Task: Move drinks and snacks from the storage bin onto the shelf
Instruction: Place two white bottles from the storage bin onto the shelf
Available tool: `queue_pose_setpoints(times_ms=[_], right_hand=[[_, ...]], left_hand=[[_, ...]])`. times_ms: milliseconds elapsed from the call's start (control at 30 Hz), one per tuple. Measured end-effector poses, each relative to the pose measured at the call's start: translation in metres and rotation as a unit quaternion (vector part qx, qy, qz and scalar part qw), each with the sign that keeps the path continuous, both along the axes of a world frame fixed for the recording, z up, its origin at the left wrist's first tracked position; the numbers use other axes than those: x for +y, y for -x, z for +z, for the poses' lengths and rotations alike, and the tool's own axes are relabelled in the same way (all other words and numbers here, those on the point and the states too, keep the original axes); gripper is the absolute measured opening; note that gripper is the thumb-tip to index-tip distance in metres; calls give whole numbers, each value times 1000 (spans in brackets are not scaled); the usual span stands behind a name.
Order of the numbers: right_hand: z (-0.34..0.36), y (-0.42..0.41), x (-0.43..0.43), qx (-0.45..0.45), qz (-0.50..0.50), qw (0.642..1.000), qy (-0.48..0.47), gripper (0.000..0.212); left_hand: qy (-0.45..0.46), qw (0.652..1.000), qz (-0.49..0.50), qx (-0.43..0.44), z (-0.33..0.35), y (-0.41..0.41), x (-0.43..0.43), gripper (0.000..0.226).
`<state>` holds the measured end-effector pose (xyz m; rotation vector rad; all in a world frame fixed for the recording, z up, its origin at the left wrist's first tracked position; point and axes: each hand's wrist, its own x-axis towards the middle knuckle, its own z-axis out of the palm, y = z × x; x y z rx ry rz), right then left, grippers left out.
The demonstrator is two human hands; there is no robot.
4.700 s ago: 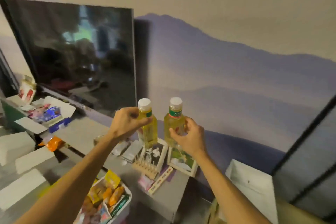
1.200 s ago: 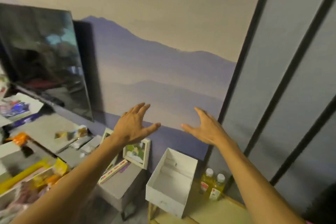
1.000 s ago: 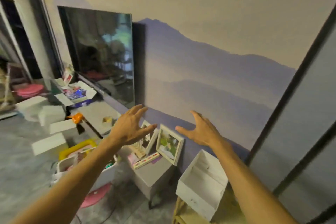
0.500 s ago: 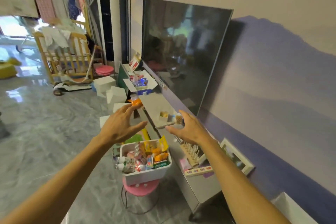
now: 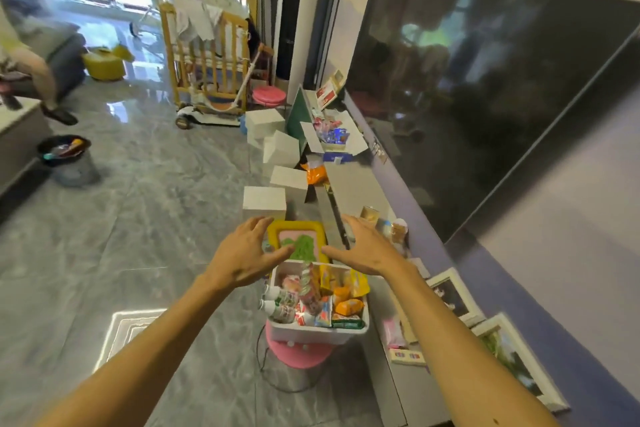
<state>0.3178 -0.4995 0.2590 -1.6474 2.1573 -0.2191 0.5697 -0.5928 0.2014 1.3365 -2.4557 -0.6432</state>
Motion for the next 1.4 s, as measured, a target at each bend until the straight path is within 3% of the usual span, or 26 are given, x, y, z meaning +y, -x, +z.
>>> queue_pose_setpoints(times_ms=[100,200,300,567,767,867,900,1067,1233,1400], right_hand=[[-25,5,-39,-1,50,999,-20,100],[-61,15,-84,-6,104,994,-40,114],[-109,22,-128,0,184,978,-93,106],[-330,28,-219,-9,337,923,-188,93],[-477,38,-242,-5,384,891,-240,100],[-520,43,-247,0,402,884,-238,114],[-529,45,-247,-8,402,886,-232,112],[-543,45,-247,-57,392,897,-198,81],[-521,45,-239,-120,328,926,-145,73],[-443,56,-233,-221,192,956,-31,66]], left_hand=[[-34,998,58,0,-27,2,-10,100],[-83,989,124,5,-61,10,-14,105],[-147,970,192,-1,-108,27,-14,115],[-268,900,341,36,-295,65,-14,125],[-333,846,394,133,-429,85,-16,101],[-337,830,397,198,-475,98,-17,66],[-340,825,399,209,-485,102,-17,61],[-320,809,425,250,-505,116,-20,78],[-292,837,403,229,-478,111,-28,63],[-220,865,388,231,-399,100,-54,46]])
